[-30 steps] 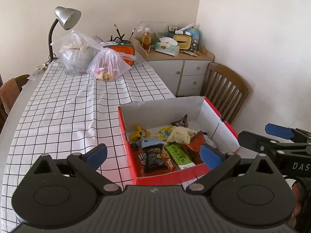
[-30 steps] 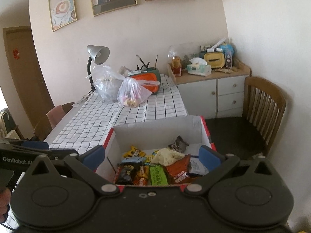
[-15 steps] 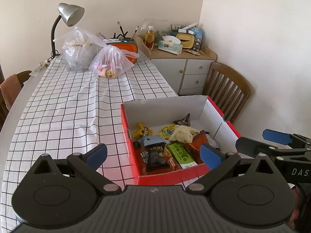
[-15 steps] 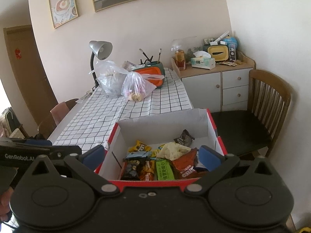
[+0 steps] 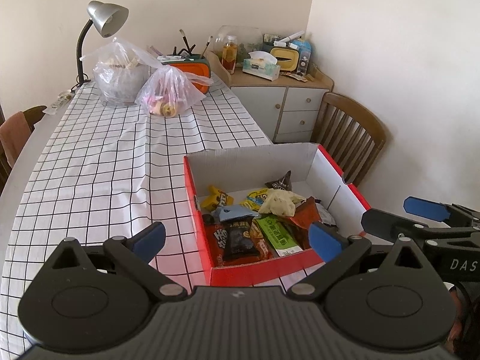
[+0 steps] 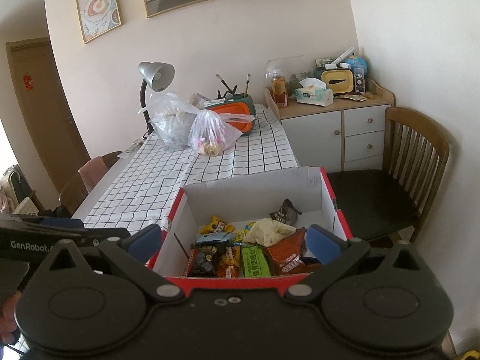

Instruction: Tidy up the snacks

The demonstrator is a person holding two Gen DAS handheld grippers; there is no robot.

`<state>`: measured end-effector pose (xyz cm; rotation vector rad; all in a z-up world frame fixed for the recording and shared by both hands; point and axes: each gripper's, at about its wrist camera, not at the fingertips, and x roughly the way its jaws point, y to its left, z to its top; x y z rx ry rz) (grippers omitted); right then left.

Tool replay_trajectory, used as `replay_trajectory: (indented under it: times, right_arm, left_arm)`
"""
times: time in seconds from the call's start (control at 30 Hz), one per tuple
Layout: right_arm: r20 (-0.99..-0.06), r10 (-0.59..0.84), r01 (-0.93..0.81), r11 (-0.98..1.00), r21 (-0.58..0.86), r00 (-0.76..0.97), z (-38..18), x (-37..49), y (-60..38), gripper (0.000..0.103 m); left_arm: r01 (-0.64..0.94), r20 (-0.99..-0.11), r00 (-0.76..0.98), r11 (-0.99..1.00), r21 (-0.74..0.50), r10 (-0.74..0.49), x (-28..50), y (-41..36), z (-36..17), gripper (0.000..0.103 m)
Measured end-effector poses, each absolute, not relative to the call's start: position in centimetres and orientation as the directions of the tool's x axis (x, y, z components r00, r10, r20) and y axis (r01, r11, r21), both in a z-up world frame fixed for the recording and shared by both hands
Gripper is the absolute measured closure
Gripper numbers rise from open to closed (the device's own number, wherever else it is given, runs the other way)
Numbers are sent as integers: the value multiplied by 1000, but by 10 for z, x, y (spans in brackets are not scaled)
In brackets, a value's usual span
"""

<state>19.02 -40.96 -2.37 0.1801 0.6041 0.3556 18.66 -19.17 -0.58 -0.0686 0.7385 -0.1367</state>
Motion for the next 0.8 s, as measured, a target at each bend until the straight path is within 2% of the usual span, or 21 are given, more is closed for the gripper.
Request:
replay_trajectory:
  times: [0.8]
  right_arm:
    - [-536, 370, -260, 927, 272, 759, -29, 184, -410, 0]
  left_arm:
    - [109, -678, 716, 986, -125, -165, 186, -195, -11, 1]
